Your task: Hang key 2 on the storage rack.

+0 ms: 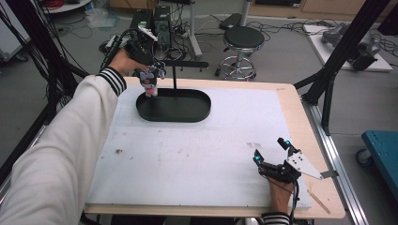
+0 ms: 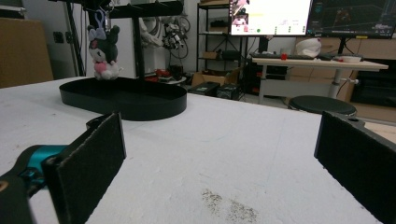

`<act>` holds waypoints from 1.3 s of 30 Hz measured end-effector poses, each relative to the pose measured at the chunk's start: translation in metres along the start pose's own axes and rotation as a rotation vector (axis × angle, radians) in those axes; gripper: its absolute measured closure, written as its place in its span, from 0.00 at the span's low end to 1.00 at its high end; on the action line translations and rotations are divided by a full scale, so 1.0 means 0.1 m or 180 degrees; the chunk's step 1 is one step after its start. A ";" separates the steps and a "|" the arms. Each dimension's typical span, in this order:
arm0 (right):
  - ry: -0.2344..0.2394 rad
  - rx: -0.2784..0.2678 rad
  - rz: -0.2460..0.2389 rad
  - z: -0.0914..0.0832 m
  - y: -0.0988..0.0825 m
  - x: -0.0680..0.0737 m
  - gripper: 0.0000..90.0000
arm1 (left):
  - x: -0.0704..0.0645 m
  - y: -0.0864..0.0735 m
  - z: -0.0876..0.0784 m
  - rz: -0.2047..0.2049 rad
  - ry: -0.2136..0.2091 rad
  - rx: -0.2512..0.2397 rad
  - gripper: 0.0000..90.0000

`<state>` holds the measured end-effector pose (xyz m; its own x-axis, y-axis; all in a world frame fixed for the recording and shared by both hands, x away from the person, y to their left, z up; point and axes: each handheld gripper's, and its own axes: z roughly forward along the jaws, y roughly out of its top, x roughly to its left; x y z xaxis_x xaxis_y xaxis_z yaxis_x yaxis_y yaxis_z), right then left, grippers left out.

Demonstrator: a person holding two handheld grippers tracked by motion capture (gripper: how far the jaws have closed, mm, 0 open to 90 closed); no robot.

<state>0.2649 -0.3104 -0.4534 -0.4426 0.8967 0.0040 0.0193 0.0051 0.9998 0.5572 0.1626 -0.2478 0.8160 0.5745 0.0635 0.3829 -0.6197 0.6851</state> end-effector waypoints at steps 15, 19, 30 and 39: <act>0.0003 -0.0003 0.0001 0.00 0.00 0.00 0.01 | 0.03 0.03 0.02 -0.0087 0.0137 -0.0033 0.96; 0.0001 0.0001 0.0000 0.00 0.00 0.00 0.01 | 0.03 0.04 -0.02 -0.0110 0.0193 -0.0060 0.91; -0.0006 0.0002 -0.0004 0.00 0.00 0.00 0.01 | -0.02 -0.04 -0.19 -0.0038 0.0200 -0.0633 0.28; -0.0012 0.0015 -0.0021 0.01 0.00 0.00 0.01 | -0.22 -0.34 -0.48 -0.0013 0.0168 -0.1109 0.04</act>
<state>0.2659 -0.3104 -0.4533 -0.4394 0.8983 -0.0026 0.0208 0.0131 0.9997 0.5050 0.1971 -0.2376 0.7878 0.6091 0.0914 0.2081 -0.4029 0.8913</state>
